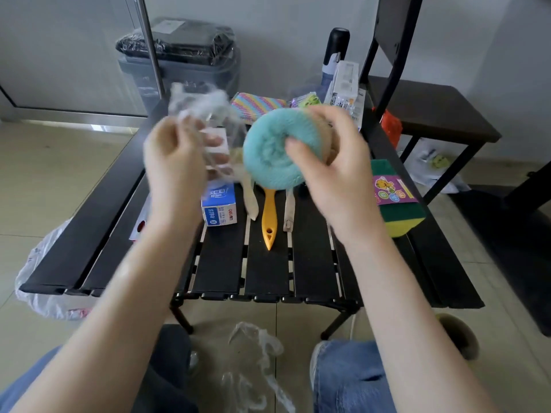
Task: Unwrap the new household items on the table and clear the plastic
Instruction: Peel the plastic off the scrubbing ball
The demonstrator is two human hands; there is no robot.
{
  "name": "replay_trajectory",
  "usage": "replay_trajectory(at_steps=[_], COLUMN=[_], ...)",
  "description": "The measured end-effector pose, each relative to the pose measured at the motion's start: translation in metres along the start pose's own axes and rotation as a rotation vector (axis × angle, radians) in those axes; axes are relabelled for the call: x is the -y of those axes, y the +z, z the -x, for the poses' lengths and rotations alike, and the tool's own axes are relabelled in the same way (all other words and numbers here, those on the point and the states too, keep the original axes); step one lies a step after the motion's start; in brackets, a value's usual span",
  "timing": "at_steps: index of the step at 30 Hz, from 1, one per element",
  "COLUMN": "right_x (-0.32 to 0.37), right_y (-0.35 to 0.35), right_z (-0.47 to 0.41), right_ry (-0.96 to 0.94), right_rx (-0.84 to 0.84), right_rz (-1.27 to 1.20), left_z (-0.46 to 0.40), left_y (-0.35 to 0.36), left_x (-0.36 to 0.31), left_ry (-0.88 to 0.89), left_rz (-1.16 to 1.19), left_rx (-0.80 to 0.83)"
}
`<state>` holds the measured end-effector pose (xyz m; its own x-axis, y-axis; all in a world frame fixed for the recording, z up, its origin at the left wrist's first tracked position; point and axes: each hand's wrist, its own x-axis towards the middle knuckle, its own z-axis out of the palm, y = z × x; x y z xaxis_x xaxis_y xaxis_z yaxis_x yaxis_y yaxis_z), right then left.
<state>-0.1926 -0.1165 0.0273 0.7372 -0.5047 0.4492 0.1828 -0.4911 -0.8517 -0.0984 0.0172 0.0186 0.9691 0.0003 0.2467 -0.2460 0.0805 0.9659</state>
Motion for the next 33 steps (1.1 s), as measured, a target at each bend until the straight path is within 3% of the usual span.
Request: replay_trajectory(at_steps=[2,7,10,13,16,22,28,33], right_x=[-0.001,-0.001,-0.006,-0.010,-0.017,-0.058,-0.086,-0.087], right_y=[-0.016,-0.041,-0.039,-0.033,-0.033,-0.036,-0.040,-0.042], right_z=[-0.007,-0.018,-0.031,-0.053,-0.082,-0.128,-0.142,-0.135], right_ry=[0.115,0.139,0.164,0.175,0.162,0.343,0.435,0.413], right_rx=[-0.084,-0.182,-0.155,-0.045,0.061,0.246,0.354,0.440], right_rz=[-0.173,-0.331,-0.185,0.009,0.214,0.582,0.693,0.784], left_z=[-0.016,-0.019,-0.009,-0.014,-0.030,-0.053,-0.053,-0.050], left_y=[-0.016,-0.017,0.003,0.025,0.045,0.083,0.106,0.099], left_x=[-0.006,-0.021,-0.026,-0.030,-0.031,-0.017,0.004,0.007], left_ry=[-0.165,-0.170,-0.160,-0.153,-0.037,-0.161,-0.224,-0.149], left_rz=[0.136,0.114,0.031,-0.048,-0.153,-0.205,-0.502,-0.472], left_rx=[-0.037,0.107,0.257,0.246,0.277,0.436,0.556,0.638])
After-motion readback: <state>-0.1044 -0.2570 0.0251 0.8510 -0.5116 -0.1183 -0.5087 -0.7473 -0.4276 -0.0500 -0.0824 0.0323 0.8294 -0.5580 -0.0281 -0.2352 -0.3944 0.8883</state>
